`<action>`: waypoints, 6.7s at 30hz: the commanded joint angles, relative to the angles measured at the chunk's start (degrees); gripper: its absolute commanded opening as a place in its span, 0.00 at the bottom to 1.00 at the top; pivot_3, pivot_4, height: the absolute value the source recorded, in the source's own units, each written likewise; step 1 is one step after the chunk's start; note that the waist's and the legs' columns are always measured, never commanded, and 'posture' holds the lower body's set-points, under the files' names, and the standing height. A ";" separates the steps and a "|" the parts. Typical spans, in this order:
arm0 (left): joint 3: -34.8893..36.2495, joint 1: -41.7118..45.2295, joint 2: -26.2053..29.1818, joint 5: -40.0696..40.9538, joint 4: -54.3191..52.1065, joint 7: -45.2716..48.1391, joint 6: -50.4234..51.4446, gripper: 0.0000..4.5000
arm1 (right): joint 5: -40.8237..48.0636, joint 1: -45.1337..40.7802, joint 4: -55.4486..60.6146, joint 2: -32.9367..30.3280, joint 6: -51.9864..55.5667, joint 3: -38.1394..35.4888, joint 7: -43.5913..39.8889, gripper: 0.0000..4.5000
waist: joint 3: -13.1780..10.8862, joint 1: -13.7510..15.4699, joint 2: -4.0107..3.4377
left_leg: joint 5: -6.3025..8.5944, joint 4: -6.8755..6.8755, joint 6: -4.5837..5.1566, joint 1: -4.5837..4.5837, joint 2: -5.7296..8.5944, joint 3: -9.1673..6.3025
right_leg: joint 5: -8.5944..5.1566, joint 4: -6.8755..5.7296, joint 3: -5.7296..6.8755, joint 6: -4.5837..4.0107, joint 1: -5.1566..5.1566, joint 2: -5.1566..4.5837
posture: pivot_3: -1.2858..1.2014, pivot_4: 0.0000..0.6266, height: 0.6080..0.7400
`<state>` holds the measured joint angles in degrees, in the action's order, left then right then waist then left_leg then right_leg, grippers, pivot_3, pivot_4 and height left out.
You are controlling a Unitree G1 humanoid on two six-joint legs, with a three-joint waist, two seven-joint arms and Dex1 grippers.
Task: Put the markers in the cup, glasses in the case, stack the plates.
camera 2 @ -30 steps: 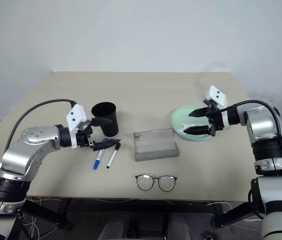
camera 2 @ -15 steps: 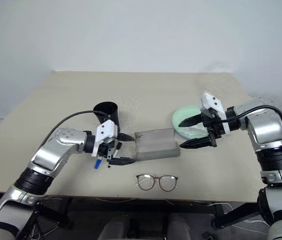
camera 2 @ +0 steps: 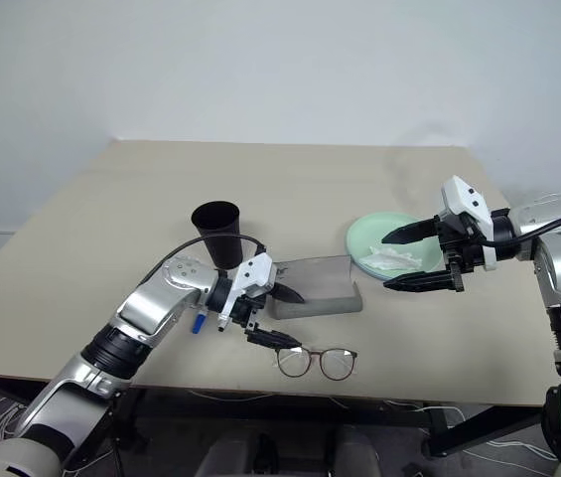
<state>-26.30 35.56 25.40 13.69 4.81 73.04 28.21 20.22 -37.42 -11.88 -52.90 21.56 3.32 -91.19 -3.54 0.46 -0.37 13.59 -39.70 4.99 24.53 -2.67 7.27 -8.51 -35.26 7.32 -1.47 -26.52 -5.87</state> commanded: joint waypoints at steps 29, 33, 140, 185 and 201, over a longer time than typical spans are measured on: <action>-6.41 3.07 -6.62 -4.90 5.47 4.33 -1.92 0.33 | 4.00 12.20 13.07 -2.60 4.10 -6.90 8.61 1.00 | -0.03 0.04 0.03 | 0.16 -0.27 0.26 0.08 0.01 -0.02 | 0.00 0.10 -0.01 0.01 0.11 -0.04 | 0.52 0.00 0.90; -6.58 3.08 -7.21 -5.53 5.80 4.30 -2.35 0.33 | 4.34 12.83 13.70 -2.71 4.25 -7.02 9.15 1.00 | -0.03 0.04 0.03 | 0.18 -0.27 0.28 0.09 0.02 -0.02 | 0.00 0.12 0.00 0.01 0.11 -0.05 | 0.52 0.00 0.90; 3.07 12.88 -7.55 0.01 11.76 7.01 2.43 0.00 | 2.37 9.14 9.46 -0.69 1.67 -3.37 10.93 1.00 | -0.02 0.01 0.03 | 0.30 -0.42 0.47 0.08 0.02 0.00 | 0.00 0.41 0.07 0.03 0.21 -0.06 | 0.52 0.00 0.90; 5.09 15.59 -14.09 -11.83 36.76 8.07 -13.06 0.48 | 2.72 9.62 10.87 0.92 1.65 -2.71 13.00 1.00 | -0.07 -0.02 0.12 | 0.71 -0.61 0.76 0.15 0.11 0.04 | 0.22 0.34 -0.05 0.39 0.12 -0.08 | 0.52 0.00 0.90; 14.58 22.43 -12.52 -6.81 34.40 1.67 -10.49 0.28 | 2.02 8.00 9.32 1.68 1.12 -2.11 12.40 1.00 | -0.07 0.01 0.12 | 0.72 -0.65 0.77 0.16 0.12 0.04 | 0.23 0.36 -0.06 0.39 0.15 -0.10 | 0.52 0.00 0.90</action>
<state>-12.98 56.46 12.87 6.11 39.41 76.22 18.12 21.96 -27.75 -2.93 -51.13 23.67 1.85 -78.73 -3.60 0.47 -0.25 14.31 -40.35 5.76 24.69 -2.55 7.32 -8.28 -34.91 7.25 -1.07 -26.37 -5.97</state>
